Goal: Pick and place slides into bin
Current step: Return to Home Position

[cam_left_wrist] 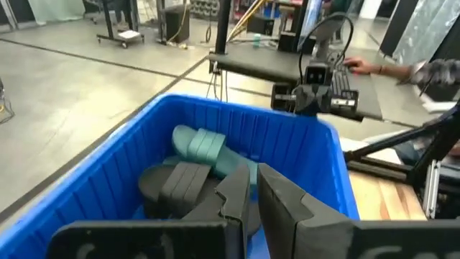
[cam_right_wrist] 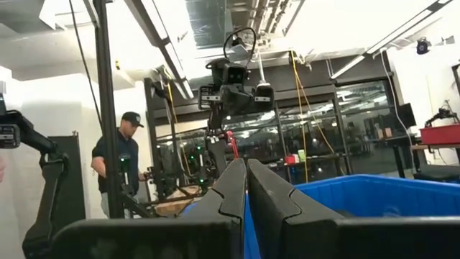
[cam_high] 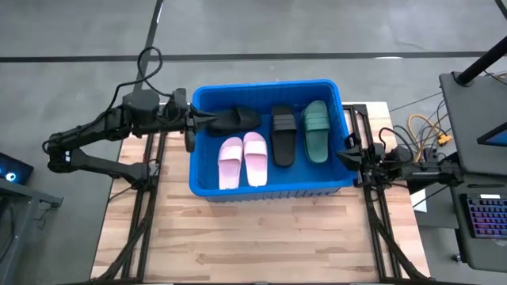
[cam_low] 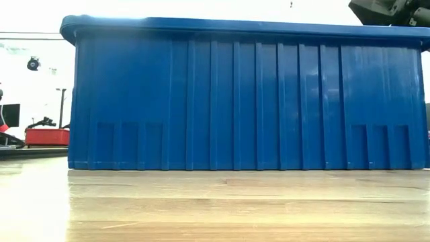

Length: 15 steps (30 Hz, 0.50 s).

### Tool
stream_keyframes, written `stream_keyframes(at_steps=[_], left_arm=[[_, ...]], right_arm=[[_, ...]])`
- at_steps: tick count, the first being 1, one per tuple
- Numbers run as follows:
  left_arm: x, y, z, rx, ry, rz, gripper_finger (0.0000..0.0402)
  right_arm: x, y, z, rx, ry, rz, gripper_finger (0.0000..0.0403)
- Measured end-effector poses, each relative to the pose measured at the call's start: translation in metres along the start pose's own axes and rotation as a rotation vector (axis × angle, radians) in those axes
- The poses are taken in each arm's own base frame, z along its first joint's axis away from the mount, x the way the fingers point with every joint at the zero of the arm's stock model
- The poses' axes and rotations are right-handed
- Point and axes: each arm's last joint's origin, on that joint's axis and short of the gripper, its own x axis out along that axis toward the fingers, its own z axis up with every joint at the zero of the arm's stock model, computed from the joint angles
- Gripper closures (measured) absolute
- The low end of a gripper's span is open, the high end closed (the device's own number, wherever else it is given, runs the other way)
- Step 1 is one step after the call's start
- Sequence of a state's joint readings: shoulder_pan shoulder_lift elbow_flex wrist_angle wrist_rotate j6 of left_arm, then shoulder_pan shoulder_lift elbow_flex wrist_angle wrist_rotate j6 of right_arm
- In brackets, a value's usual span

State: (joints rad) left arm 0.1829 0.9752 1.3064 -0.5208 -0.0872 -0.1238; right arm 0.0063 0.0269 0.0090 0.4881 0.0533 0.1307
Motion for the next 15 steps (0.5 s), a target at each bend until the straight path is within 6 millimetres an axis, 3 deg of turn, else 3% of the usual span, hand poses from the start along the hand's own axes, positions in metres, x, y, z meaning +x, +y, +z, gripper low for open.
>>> stream_keyframes(at_steps=[9,15], left_arm=[[0.003,-0.002,0.007,0.001,-0.087,-0.030,0.0388],[0.002,0.000,-0.017,0.024,-0.031,-0.067,0.0389]], right_arm=[[0.000,-0.001,-0.001,0.022,0.012,-0.027,0.0394],[0.000,-0.001,-0.005,0.073,0.046,-0.035,0.0394]])
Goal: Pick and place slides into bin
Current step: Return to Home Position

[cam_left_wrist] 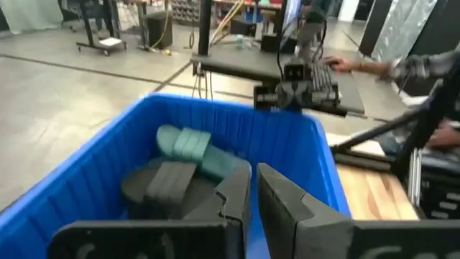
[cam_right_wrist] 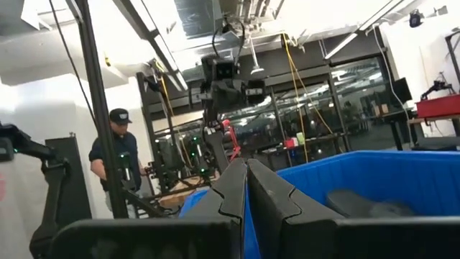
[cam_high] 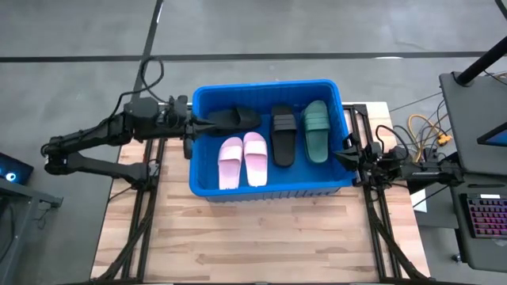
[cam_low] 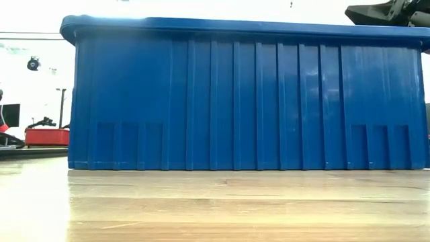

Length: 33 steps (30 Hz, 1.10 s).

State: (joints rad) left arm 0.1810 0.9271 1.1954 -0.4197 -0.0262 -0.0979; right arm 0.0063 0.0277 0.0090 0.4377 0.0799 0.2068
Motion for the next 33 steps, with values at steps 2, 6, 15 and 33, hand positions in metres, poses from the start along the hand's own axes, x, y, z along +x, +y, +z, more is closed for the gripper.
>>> stream_keyframes(at_steps=[2,6,15,33], left_arm=[[-0.006,0.002,-0.016,-0.007,0.005,0.010,0.0389],[-0.021,0.008,-0.056,-0.077,-0.070,0.064,0.0389],[-0.039,0.014,-0.118,-0.095,-0.273,0.054,0.0400],[-0.045,0.009,-0.179,-0.065,-0.275,-0.100,0.0402]], right_arm=[[0.000,0.000,0.000,0.003,0.000,0.000,0.0394],[0.000,0.000,0.000,0.003,0.000,0.000,0.0394],[0.000,0.000,-0.002,0.007,0.029,-0.005,0.0394],[0.000,-0.001,-0.002,0.000,0.026,-0.033,0.0394]])
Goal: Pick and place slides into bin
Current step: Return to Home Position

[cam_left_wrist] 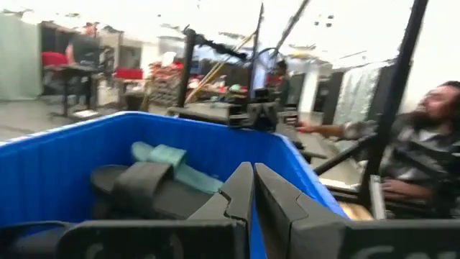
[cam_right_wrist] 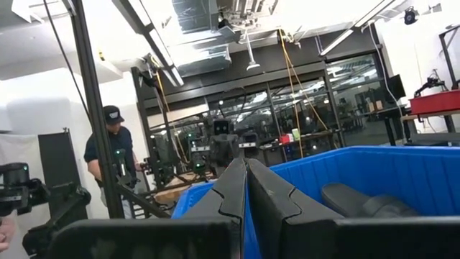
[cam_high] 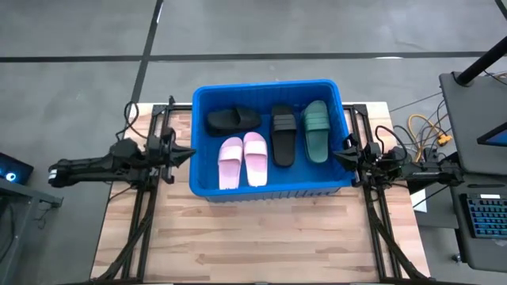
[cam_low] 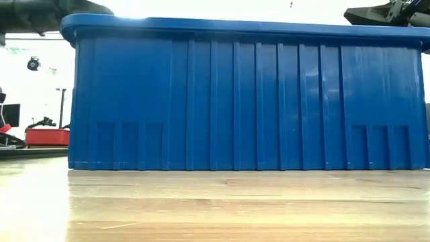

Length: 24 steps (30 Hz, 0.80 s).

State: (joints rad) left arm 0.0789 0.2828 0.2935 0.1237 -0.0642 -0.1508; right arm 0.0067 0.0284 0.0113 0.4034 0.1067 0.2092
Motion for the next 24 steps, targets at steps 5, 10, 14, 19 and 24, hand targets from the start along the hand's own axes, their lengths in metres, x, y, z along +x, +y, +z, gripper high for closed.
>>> stream_keyframes(at_steps=[5,10,14,19,24], left_arm=[[-0.016,0.002,-0.016,0.003,-0.064,-0.061,0.0402],[-0.026,0.002,-0.024,0.000,-0.072,-0.106,0.0402],[-0.022,0.002,-0.028,-0.009,-0.066,-0.143,0.0402],[-0.017,0.002,-0.036,-0.020,-0.086,-0.156,0.0401],[-0.012,0.001,-0.037,0.136,-0.063,-0.186,0.0401]], right_arm=[[0.000,0.000,0.000,0.000,0.000,-0.002,0.0394],[0.000,0.000,0.000,0.000,-0.001,-0.005,0.0394],[0.000,0.000,-0.001,-0.001,0.005,-0.004,0.0394],[0.002,0.000,-0.002,-0.003,0.022,-0.006,0.0394],[0.003,-0.001,-0.005,-0.017,0.049,-0.008,0.0394]])
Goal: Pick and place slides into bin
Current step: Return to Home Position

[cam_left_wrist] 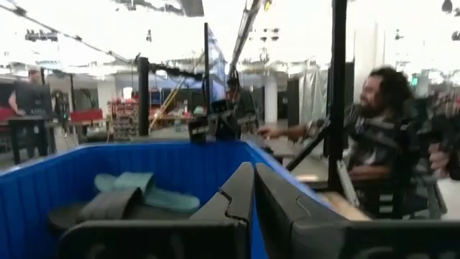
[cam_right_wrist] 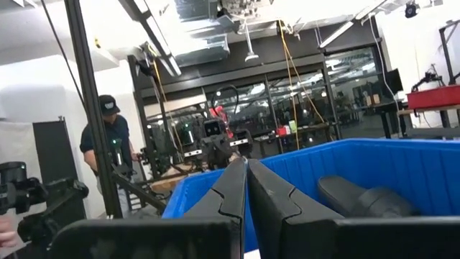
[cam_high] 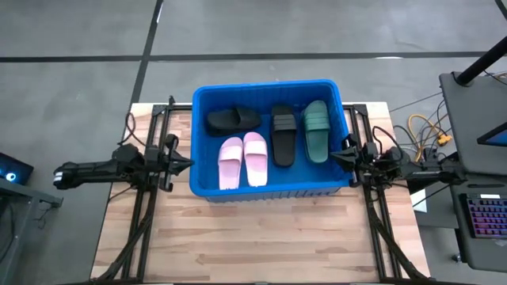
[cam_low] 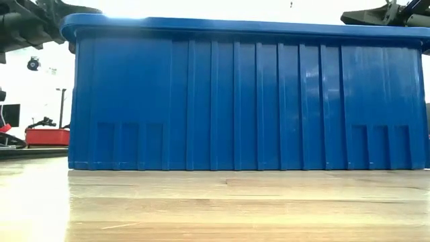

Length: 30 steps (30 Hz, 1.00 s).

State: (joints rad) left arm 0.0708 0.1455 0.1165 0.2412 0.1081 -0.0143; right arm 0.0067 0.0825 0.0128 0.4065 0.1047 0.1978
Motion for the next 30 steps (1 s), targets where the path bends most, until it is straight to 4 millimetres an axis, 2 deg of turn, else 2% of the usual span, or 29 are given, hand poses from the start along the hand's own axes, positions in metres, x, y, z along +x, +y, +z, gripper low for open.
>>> stream_keyframes(at_steps=[7,14,17,30], left_arm=[[0.003,0.000,-0.009,-0.031,0.067,-0.012,0.0401],[-0.006,-0.001,-0.008,-0.042,0.054,-0.012,0.0401],[-0.011,-0.001,-0.005,-0.099,0.027,-0.012,0.0401],[-0.011,-0.001,-0.004,-0.088,0.031,-0.011,0.0401]], right_arm=[[0.001,0.000,-0.002,-0.012,0.021,-0.003,0.0394],[0.001,0.000,-0.002,-0.043,0.020,-0.007,0.0394],[0.001,0.000,-0.002,-0.039,0.022,-0.007,0.0394],[0.001,-0.001,-0.003,-0.086,0.026,-0.009,0.0394]])
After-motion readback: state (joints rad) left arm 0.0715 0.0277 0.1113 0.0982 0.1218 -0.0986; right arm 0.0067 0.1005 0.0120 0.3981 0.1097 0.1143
